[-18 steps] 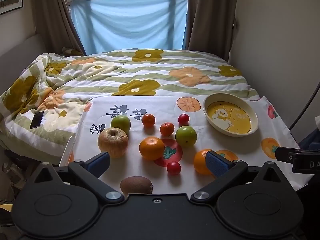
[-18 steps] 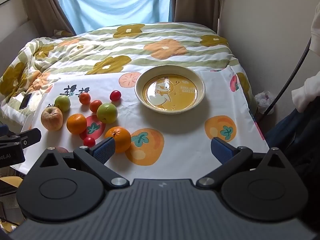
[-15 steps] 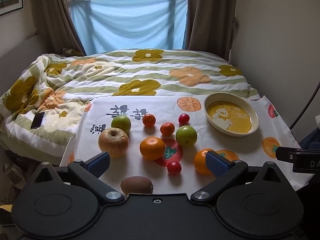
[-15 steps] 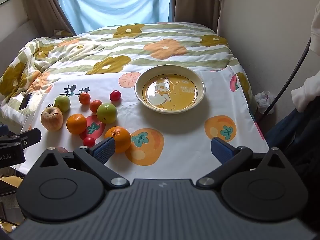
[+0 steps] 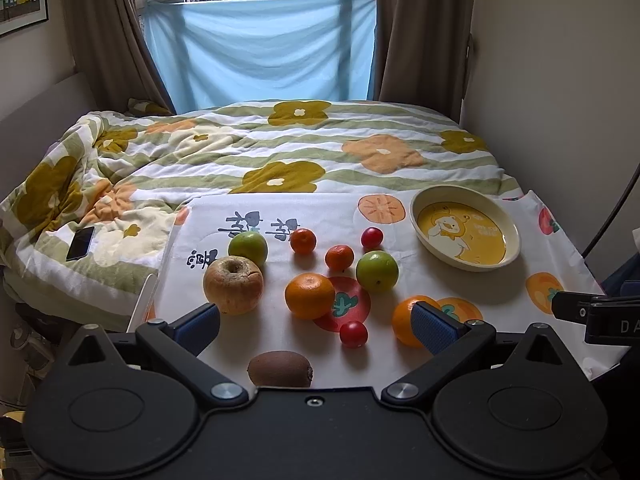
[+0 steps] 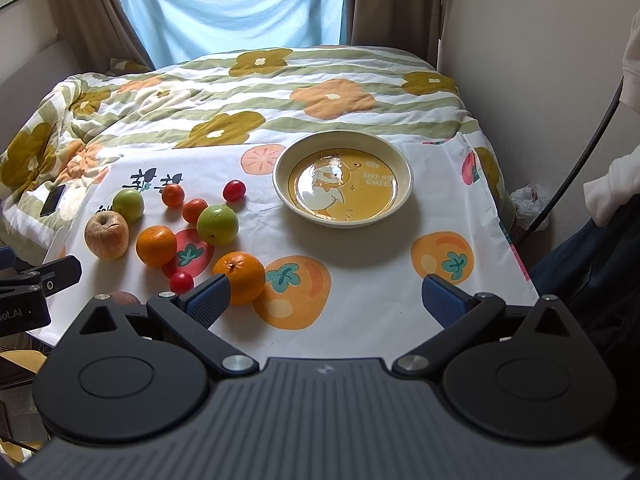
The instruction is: Organize fruits
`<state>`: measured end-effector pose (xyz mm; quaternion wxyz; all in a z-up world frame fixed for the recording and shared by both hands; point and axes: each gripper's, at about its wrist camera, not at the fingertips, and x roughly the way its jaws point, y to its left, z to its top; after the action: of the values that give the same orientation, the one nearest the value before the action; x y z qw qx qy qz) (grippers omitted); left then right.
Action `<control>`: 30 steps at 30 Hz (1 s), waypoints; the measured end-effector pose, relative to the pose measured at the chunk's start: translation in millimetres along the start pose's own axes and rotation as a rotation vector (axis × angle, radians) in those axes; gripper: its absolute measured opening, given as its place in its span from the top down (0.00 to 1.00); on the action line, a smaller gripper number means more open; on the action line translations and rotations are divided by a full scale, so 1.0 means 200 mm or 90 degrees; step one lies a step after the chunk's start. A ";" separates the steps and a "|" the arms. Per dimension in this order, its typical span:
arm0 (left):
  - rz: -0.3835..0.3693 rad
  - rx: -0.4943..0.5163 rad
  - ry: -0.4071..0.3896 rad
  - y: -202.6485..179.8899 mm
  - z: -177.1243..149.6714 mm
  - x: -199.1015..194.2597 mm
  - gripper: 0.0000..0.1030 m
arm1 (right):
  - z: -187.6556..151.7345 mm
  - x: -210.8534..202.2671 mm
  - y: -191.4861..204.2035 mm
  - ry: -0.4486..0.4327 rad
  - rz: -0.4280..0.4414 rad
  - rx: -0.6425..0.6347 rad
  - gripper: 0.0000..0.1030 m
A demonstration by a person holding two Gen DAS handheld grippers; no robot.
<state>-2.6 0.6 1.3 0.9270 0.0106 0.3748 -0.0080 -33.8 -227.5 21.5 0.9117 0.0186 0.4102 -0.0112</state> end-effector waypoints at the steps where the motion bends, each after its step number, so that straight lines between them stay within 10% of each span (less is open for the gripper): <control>1: 0.000 0.000 0.000 0.00 0.00 0.00 0.00 | 0.00 0.00 0.00 0.000 0.001 -0.001 0.00; 30: 0.006 0.003 -0.010 0.02 0.00 -0.08 0.00 | -0.01 -0.04 0.00 -0.008 0.000 -0.002 0.00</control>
<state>-13.3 4.9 12.4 0.9298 0.0147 0.3677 -0.0047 -40.8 -227.0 26.2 0.9143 0.0172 0.4046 -0.0107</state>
